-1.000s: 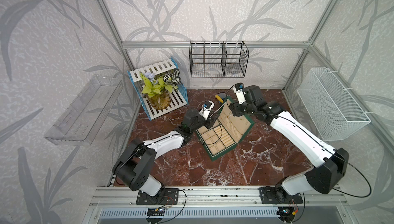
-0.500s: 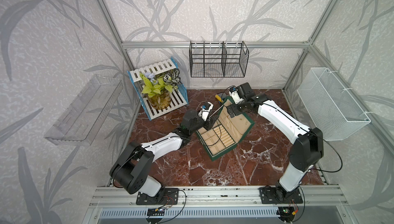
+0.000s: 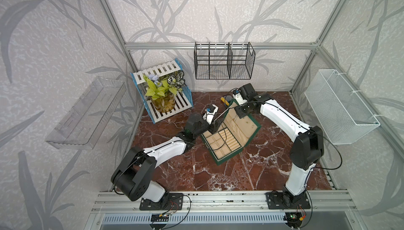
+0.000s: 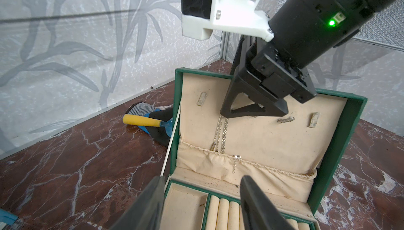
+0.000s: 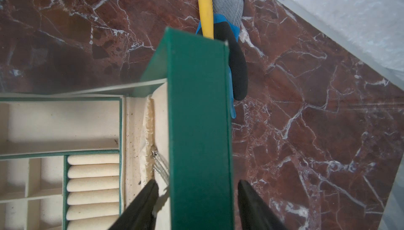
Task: Put jewelry chain into jewelry box
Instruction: Close the fastener on the jewelry box, then adjust the jewelry box at the center of the board.
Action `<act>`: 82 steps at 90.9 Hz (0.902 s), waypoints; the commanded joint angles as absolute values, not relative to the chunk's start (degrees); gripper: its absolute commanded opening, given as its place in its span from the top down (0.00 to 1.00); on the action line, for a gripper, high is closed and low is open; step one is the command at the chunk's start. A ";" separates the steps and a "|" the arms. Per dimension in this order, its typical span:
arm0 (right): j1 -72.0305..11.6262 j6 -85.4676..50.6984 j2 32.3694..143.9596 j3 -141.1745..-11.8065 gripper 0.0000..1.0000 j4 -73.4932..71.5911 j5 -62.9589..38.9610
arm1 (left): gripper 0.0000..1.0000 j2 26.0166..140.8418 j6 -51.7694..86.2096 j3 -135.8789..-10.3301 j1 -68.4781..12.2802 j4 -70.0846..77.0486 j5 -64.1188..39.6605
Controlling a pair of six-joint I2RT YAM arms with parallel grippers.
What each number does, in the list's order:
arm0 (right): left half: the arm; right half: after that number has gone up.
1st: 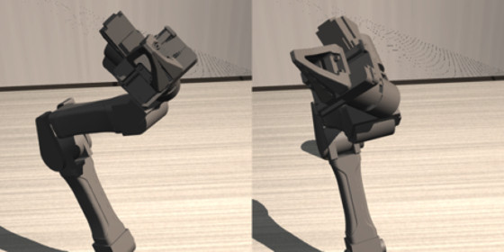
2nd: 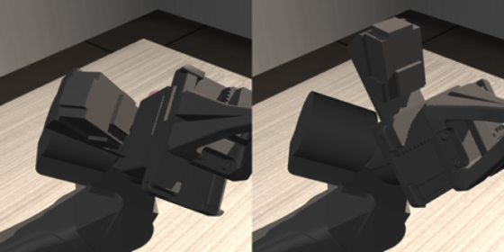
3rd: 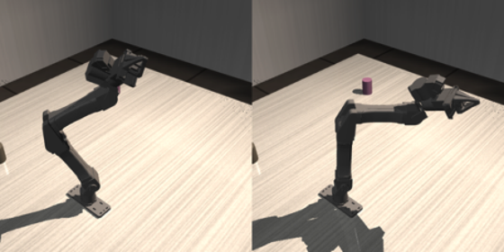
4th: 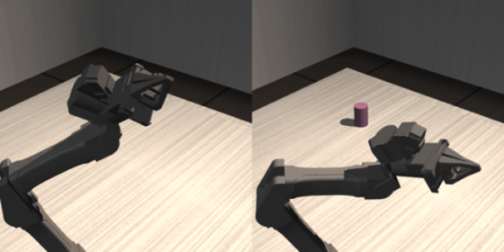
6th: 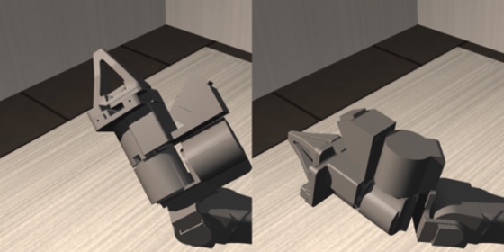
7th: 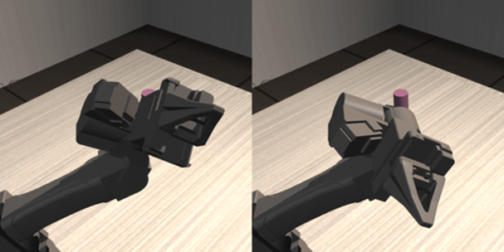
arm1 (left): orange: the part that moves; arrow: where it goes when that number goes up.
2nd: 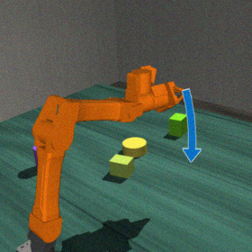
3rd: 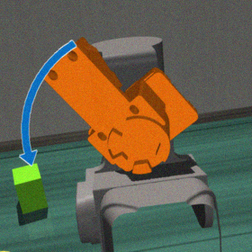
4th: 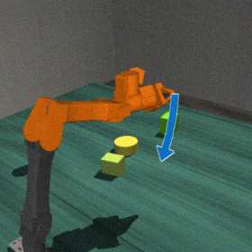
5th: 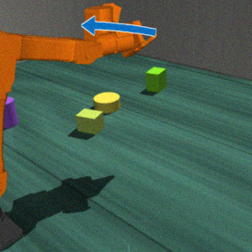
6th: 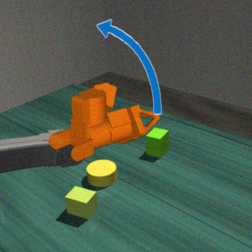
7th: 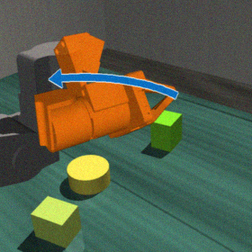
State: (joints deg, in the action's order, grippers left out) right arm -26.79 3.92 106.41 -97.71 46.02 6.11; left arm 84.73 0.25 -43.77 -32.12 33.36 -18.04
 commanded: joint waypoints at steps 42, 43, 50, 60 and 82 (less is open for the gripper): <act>-26.83 5.95 107.85 -99.52 0.93 48.10 1.09 | 0.41 82.21 0.45 -42.65 -31.73 31.46 -18.10; -26.86 6.18 107.80 -99.50 0.94 48.13 0.81 | 0.41 82.15 0.45 -42.60 -31.73 31.42 -18.10; -26.83 7.86 107.84 -99.52 0.99 48.49 -1.86 | 0.42 81.56 0.23 -42.03 -31.80 30.88 -18.17; -26.68 11.73 107.30 -99.58 1.00 49.40 -8.40 | 0.42 80.60 -0.50 -41.37 -31.73 29.75 -19.47; -26.75 23.62 106.81 -100.31 1.00 53.83 -24.42 | 0.42 79.45 -3.57 -40.56 -31.82 25.82 -22.56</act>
State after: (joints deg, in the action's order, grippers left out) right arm -26.35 16.34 106.80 -98.87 48.34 -11.66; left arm 80.66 -1.43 -41.12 -32.12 28.47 -20.18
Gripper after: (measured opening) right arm 0.270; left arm 0.583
